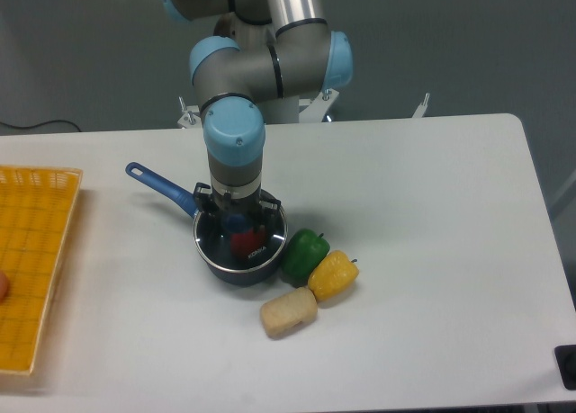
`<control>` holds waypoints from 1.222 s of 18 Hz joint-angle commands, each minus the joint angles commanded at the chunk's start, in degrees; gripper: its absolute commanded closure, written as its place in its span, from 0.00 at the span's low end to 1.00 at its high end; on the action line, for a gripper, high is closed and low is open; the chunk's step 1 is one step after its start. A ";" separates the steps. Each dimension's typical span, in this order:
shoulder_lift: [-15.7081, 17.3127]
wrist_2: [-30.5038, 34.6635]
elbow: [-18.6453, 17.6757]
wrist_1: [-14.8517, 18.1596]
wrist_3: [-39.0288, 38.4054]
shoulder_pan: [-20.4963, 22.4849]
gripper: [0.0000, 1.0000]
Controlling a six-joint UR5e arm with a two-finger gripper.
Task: Close the pot lid
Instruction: 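Hold the lid seated on the saucepan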
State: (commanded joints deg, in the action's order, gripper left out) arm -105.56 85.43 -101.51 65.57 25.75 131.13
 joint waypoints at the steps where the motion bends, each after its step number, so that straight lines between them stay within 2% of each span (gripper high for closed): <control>1: 0.00 0.00 0.00 0.00 0.00 0.00 0.37; 16: -0.09 0.35 -0.17 0.00 0.00 0.00 0.37; 22: 0.00 0.26 -0.18 0.00 0.00 0.00 0.33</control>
State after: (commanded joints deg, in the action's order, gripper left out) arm -105.56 85.69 -101.69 65.57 25.75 131.13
